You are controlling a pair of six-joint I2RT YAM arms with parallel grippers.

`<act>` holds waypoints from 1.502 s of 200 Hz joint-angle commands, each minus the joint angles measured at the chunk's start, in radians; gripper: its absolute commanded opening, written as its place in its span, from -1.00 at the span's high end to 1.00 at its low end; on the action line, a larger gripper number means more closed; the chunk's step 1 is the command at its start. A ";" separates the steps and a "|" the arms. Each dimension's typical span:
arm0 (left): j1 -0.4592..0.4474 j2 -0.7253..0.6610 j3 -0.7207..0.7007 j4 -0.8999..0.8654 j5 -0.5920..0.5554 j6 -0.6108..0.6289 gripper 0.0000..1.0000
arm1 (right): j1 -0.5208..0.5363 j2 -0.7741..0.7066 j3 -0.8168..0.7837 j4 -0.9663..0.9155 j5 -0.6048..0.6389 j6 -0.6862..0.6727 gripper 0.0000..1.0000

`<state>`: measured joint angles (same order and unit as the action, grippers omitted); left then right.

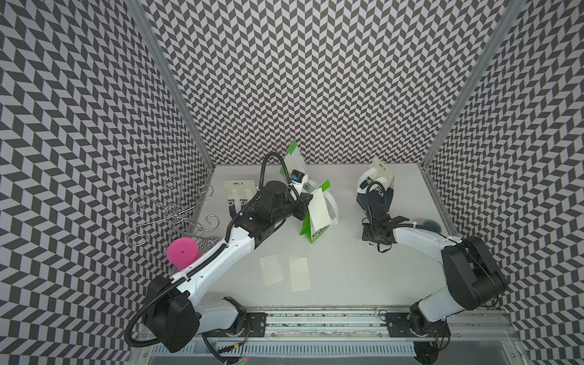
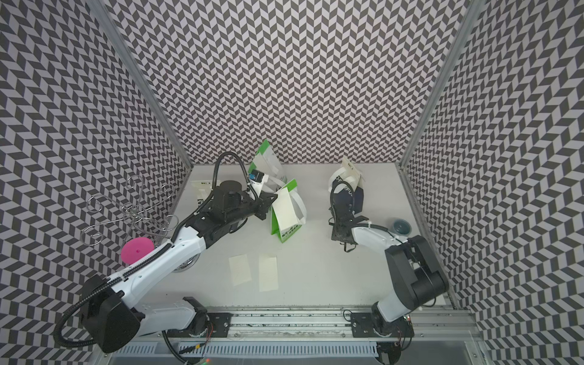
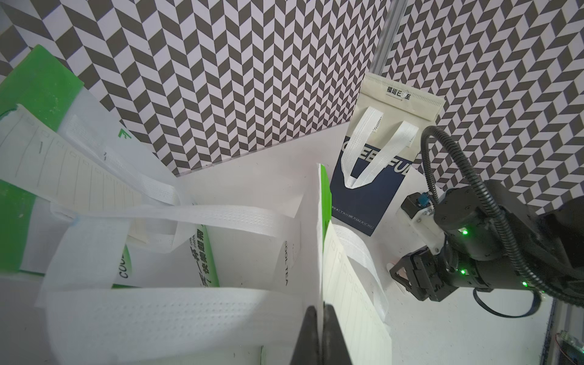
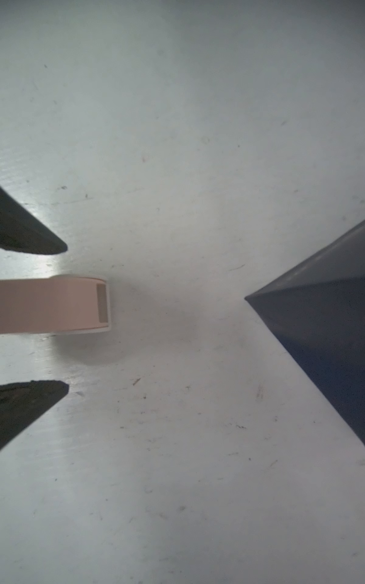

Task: Staple the receipts to the bags
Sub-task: Pick up the stapler from the center of the board.

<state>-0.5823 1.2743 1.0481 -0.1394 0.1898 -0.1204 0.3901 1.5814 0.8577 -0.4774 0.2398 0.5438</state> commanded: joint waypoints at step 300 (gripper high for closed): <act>-0.015 0.033 0.004 -0.034 -0.008 0.008 1.00 | 0.323 -0.426 0.163 0.589 -0.043 -0.179 0.84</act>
<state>-0.5838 1.2907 1.0603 -0.1364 0.1879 -0.1066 0.6594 1.1950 1.0393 -0.1944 0.2020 0.4286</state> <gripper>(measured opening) 0.057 0.275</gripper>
